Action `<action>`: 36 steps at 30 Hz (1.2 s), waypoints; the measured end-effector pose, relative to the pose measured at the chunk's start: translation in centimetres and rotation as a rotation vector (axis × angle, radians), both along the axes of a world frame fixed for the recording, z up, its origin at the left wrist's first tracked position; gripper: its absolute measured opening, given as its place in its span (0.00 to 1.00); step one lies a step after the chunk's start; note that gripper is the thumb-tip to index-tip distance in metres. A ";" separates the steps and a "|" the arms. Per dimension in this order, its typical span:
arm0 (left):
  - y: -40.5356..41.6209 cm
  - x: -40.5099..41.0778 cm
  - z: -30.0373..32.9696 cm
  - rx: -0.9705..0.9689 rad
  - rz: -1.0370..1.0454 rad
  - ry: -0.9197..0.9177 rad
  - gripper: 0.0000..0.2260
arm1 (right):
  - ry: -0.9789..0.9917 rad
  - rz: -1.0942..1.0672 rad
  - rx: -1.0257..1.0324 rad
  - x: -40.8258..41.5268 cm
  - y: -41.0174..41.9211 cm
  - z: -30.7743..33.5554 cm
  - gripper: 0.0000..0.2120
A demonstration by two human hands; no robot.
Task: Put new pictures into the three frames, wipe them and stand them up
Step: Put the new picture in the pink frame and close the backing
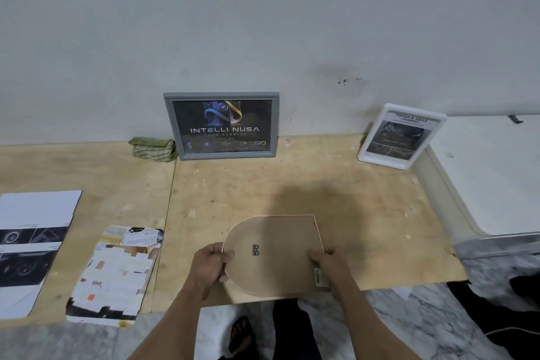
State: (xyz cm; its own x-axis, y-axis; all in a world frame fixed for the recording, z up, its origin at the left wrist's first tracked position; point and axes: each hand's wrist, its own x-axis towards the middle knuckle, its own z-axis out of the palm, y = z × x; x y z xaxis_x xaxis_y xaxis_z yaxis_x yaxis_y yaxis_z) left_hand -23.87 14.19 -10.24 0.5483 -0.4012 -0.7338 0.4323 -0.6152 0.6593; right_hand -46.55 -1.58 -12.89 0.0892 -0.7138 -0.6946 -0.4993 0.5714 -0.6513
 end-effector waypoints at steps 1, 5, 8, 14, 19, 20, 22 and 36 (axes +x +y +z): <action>-0.2 0.1 0.3 -0.004 -0.005 -0.010 0.04 | -0.014 -0.012 -0.025 0.2 0.1 0.1 0.20; -1.3 0.7 1.1 -0.018 0.065 -0.061 0.09 | -0.129 -0.015 -0.035 1.0 -0.1 1.7 0.15; -1.5 1.6 1.2 -0.057 0.190 -0.086 0.11 | -0.278 0.211 0.171 1.1 -0.2 4.2 0.17; -1.4 0.5 3.7 -0.168 -0.080 0.173 0.25 | -0.275 0.239 0.158 0.3 0.0 4.6 0.21; -1.4 0.0 4.0 -0.232 -0.031 0.109 0.30 | -0.254 0.209 0.094 0.7 0.2 5.1 0.22; -1.4 0.1 4.1 -0.257 -0.038 0.099 0.31 | -0.253 0.214 0.112 0.7 0.1 5.5 0.23; -1.2 0.5 4.5 -0.289 -0.075 0.089 0.32 | -0.268 0.212 0.140 0.9 -0.5 6.1 0.23; -1.8 1.7 6.1 -0.309 -0.097 0.085 0.09 | -0.333 0.048 -0.046 2.2 -4.0 9.5 0.15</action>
State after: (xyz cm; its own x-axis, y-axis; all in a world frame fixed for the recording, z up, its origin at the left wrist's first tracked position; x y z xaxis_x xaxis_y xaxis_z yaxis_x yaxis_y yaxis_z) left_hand -22.17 12.43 -4.17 0.4384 -0.6591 -0.6111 0.4428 -0.4333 0.7850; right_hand -44.38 -5.58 -3.37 0.3400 -0.7333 -0.5888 -0.2806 0.5185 -0.8077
